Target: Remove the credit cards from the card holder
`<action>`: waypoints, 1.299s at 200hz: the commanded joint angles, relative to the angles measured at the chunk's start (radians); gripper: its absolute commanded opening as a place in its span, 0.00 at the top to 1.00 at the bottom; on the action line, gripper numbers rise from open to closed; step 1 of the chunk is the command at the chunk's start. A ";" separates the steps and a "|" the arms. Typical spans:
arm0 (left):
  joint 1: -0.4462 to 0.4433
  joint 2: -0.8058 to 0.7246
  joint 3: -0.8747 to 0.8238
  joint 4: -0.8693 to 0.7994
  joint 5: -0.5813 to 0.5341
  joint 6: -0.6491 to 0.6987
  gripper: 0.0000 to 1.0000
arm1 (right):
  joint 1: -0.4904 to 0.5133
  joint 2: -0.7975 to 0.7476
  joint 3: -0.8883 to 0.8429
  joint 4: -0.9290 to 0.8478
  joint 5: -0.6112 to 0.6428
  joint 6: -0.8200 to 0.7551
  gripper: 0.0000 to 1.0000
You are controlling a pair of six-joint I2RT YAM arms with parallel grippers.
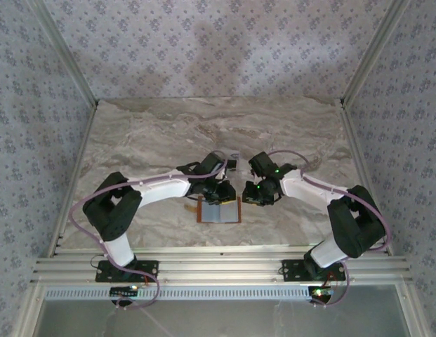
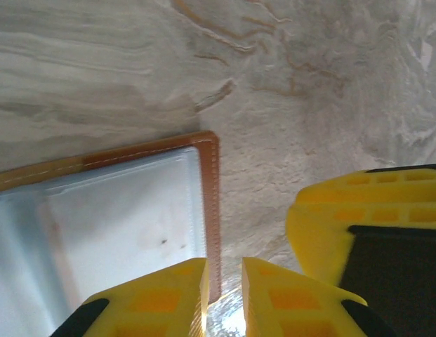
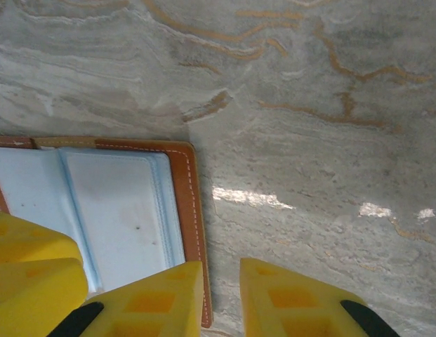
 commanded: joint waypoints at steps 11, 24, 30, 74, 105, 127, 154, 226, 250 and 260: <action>-0.021 0.054 0.005 0.060 0.059 -0.036 0.79 | 0.001 -0.030 -0.016 -0.020 0.025 0.016 0.78; -0.027 0.066 0.012 0.045 0.053 -0.030 0.79 | 0.002 -0.034 -0.013 -0.025 0.028 0.015 0.78; -0.030 0.073 0.013 0.041 0.056 -0.030 0.80 | 0.001 -0.036 -0.011 -0.028 0.030 0.015 0.78; -0.040 0.102 -0.006 0.052 0.064 -0.041 0.80 | 0.001 -0.039 -0.019 -0.020 0.036 0.020 0.78; -0.040 0.110 -0.012 0.022 0.046 -0.029 0.80 | 0.002 -0.039 -0.027 -0.016 0.031 0.021 0.78; -0.041 0.091 -0.023 -0.001 0.025 -0.019 0.82 | 0.003 -0.038 -0.029 -0.010 0.028 0.023 0.78; -0.041 0.064 -0.041 -0.004 0.016 -0.016 0.84 | 0.006 -0.029 -0.027 0.001 0.019 0.026 0.78; -0.041 0.022 -0.059 -0.026 -0.016 -0.005 0.89 | 0.030 0.003 -0.013 0.028 0.006 0.040 0.78; -0.041 0.016 -0.061 -0.034 -0.030 -0.001 0.92 | 0.041 0.024 -0.014 0.062 -0.015 0.056 0.79; -0.041 0.016 -0.066 -0.033 -0.031 -0.003 0.94 | 0.043 0.034 -0.014 0.076 -0.021 0.064 0.82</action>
